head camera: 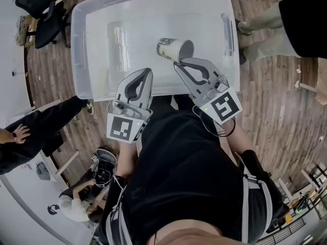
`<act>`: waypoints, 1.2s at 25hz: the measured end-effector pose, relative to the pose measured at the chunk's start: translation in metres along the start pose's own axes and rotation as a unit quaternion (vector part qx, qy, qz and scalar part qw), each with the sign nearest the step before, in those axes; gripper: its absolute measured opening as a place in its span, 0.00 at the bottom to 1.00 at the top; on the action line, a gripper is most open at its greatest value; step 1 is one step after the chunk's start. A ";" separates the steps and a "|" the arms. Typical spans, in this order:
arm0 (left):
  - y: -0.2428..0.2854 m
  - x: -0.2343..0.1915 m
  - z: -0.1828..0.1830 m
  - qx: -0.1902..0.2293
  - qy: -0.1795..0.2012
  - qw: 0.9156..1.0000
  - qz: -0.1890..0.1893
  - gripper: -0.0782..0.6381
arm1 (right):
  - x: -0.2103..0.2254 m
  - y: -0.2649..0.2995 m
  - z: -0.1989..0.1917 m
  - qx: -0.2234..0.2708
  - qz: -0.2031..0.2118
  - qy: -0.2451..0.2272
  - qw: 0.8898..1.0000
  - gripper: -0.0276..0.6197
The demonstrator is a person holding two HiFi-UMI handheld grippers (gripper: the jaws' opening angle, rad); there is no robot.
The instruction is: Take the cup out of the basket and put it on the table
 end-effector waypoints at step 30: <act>-0.273 0.121 -0.030 0.020 -0.024 0.998 -0.047 0.13 | -0.268 -0.096 0.008 -0.002 -0.034 -0.048 0.998 0.08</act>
Point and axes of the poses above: the fingertips, and each gripper's own axes: y forward along the fingers, x to its right, z out of its top, the point moved 1 cm from there along -y, backward along the fingers, and after that the axes turned 8 degrees about x, right-handed, at the moved point
